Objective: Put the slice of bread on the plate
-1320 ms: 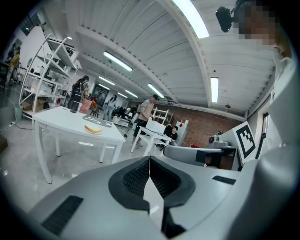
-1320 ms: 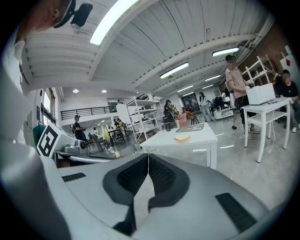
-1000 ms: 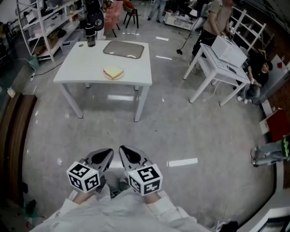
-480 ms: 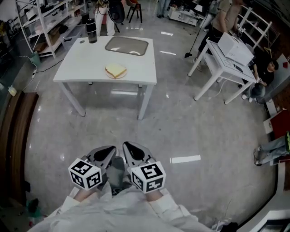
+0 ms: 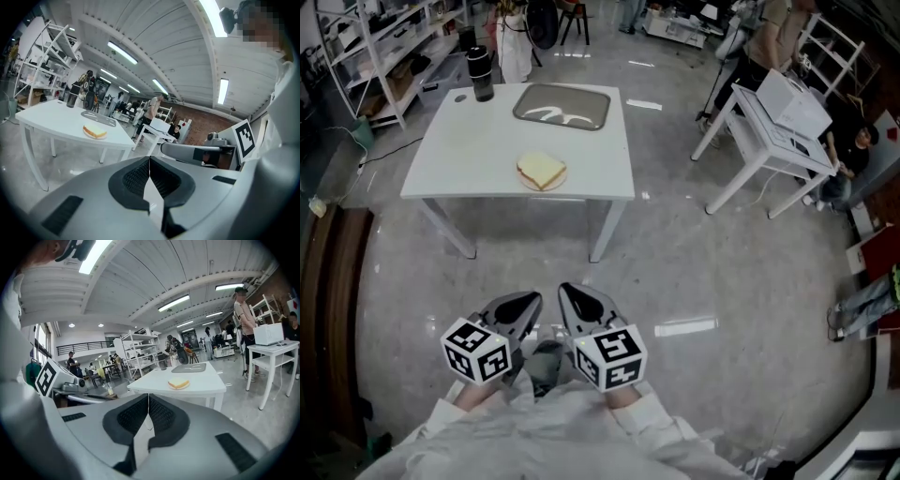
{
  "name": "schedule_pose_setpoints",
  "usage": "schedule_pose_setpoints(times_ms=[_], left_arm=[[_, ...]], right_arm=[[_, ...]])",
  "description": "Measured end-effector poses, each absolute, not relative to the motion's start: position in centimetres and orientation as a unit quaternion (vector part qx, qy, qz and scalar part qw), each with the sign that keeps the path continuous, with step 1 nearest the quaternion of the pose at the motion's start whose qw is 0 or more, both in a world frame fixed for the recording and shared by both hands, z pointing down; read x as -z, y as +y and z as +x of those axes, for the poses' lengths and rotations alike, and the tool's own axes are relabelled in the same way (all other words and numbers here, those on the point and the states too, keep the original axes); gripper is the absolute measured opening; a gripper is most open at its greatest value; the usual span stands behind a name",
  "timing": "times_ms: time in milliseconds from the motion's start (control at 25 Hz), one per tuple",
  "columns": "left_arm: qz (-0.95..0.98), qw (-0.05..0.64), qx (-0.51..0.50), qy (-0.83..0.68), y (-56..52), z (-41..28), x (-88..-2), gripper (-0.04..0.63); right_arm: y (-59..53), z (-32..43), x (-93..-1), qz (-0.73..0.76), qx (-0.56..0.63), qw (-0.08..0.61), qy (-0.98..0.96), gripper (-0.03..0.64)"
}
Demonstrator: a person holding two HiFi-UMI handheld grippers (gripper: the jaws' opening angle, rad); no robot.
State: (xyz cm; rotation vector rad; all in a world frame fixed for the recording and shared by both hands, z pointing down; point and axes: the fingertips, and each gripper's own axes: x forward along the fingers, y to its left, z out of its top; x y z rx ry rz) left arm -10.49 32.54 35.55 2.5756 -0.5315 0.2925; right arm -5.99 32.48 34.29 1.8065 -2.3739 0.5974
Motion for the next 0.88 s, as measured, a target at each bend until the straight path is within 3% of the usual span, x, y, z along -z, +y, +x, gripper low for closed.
schedule_pose_setpoints(times_ms=[400,880], left_arm=[[0.949,0.242,-0.115,-0.166,20.9,-8.9,-35.6,0.009],[0.935,0.282,-0.135,-0.169,14.2,-8.3,-37.8,0.009]], right_arm=[[21.4,-4.1,-34.5,0.626,-0.198,0.049,-0.752,0.015],[14.8,-3.2,-35.8,0.623,-0.224,0.066,-0.747,0.015]])
